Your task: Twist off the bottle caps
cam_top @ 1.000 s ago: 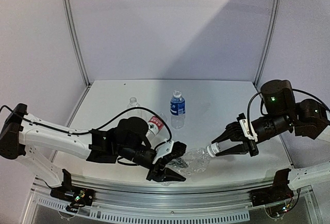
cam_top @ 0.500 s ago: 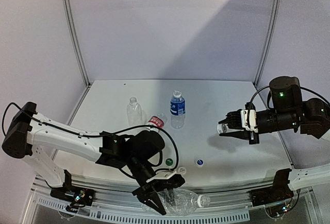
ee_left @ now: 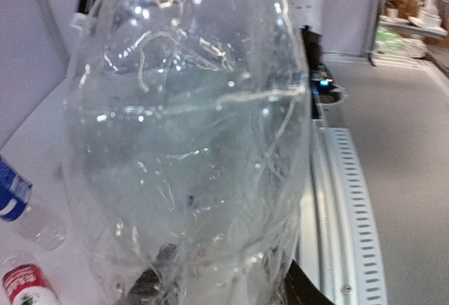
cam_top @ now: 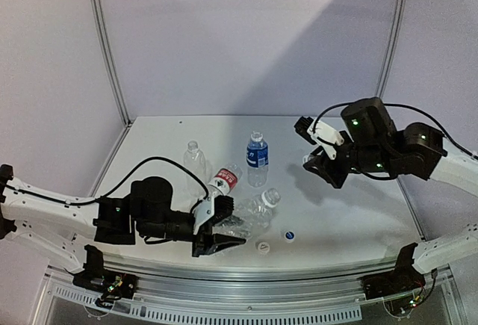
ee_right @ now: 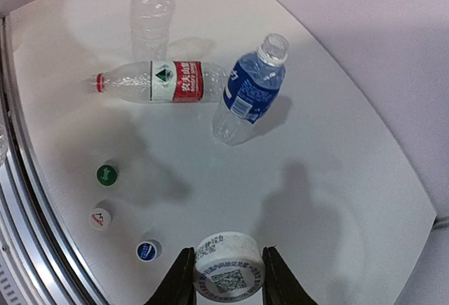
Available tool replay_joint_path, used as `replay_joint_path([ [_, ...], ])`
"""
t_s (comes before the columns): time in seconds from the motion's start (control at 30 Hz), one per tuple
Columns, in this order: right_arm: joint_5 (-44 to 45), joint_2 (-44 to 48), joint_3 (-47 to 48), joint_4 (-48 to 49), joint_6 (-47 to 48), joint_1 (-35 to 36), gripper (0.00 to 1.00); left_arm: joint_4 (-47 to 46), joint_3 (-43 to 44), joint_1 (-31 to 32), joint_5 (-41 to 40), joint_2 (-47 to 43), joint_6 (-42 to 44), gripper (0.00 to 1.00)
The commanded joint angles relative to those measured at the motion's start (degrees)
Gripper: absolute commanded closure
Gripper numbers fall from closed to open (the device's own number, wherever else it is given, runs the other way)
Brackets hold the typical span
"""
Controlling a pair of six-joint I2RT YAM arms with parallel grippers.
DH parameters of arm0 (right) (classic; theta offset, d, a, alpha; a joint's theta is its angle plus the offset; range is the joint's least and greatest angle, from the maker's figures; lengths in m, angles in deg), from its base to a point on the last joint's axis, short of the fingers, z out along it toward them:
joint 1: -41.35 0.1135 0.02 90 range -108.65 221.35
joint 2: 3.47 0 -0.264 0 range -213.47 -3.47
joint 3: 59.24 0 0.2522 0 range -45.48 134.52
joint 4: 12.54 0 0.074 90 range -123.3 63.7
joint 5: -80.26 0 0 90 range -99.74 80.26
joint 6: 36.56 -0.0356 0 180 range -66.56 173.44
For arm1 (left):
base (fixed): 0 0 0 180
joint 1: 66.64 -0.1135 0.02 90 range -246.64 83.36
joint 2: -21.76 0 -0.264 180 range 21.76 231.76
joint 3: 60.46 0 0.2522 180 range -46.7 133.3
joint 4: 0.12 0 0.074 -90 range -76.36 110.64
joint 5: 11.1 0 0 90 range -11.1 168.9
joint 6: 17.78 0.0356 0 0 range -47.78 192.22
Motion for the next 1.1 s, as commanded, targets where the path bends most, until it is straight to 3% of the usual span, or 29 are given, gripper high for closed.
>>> replay_joint_path([
  [0.0, 4.6, -8.5, 5.6, -11.0, -14.6, -1.5, 0.86, -6.4, -2.5, -2.7, -21.4, -0.6, -3.6, 0.80],
  [0.27, -0.8, -20.6, 3.4, -19.4, -23.2, -4.6, 0.82, -7.1, -4.1, -6.2, -27.7, -2.4, -8.7, 0.80],
  [0.47, -6.1, -19.8, -4.1, -13.7, -24.2, -8.0, 0.82, -9.5, -5.9, -6.4, -26.6, -4.3, -9.7, 0.71],
  [1.07, -13.0, -25.9, -11.3, -4.9, -25.5, -8.4, 0.72, -9.2, -5.9, -7.1, -24.6, -3.8, -9.9, 0.70],
])
